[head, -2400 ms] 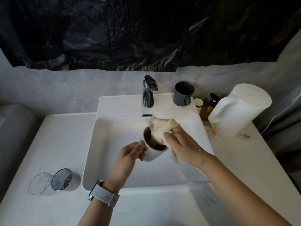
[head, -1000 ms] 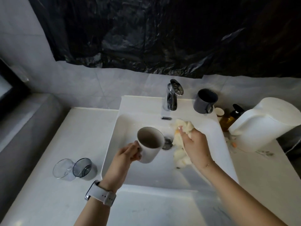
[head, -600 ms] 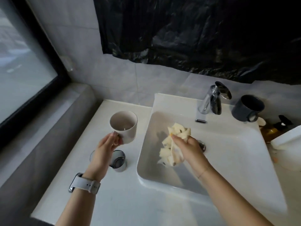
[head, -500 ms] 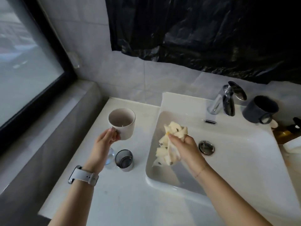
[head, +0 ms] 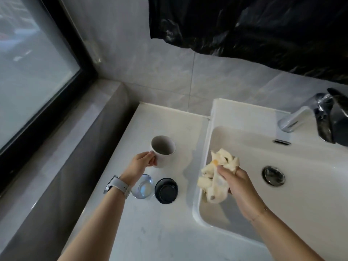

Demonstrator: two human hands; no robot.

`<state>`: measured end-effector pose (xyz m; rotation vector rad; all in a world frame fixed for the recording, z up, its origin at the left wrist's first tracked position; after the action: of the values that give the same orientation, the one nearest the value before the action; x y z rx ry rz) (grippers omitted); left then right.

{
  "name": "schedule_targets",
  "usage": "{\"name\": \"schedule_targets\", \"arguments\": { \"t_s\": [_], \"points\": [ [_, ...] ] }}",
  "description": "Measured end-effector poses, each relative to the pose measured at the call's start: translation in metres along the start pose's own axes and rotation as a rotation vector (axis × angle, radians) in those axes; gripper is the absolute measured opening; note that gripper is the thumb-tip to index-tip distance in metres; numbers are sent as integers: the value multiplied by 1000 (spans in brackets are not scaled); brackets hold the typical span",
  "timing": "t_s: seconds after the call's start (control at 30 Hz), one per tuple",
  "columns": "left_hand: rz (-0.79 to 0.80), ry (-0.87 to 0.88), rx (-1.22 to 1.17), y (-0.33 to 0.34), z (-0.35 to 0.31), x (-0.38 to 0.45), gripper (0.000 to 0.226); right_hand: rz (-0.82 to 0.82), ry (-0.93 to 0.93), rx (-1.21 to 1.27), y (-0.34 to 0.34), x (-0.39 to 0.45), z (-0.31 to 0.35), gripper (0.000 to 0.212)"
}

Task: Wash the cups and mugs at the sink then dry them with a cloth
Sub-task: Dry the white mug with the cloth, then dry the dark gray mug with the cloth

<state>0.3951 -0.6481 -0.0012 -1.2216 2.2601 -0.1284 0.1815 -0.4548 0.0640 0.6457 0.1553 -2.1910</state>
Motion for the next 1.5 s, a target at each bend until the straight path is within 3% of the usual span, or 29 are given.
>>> {"name": "schedule_targets", "arguments": {
  "t_s": [0.3,0.47,0.67,0.8,0.9,1.0,1.13,1.37,1.5],
  "points": [
    [176,10,190,-11,15,15,42,-67,25,92,-12,12,-12,19],
    [72,123,406,-25,12,16,40,-91,36,140,-14,8,-15,19],
    [94,-60,329,-27,35,-3,31,-103,37,144,-12,2,-16,19],
    [-1,-128,401,-27,37,-10,24,-105,37,182,-14,-6,-14,18],
    [-275,-105,630,-29,19,-29,23,-102,20,210,-22,-15,-9,21],
    [-488,55,642,-7,-22,-63,29,-111,-12,242,-40,-32,2,17],
    [-302,244,525,75,-75,-102,24,-155,-36,254,-88,-53,10,18],
    [23,252,448,226,-131,-123,19,-361,-126,0,-207,-92,36,11],
    [90,328,527,295,-165,-127,17,-387,-10,-33,-265,-89,41,35]
  ]
}}
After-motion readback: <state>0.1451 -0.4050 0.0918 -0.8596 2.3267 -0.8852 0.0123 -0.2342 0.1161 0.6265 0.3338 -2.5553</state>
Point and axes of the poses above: each hand's wrist, its own x-axis towards the middle knuckle, its own y-axis out of the palm, z = x × y, the point moved 5 cm from there along x, towards the middle knuckle, and after that the axes turned 12 degrees about x, right-handed, at the moved point
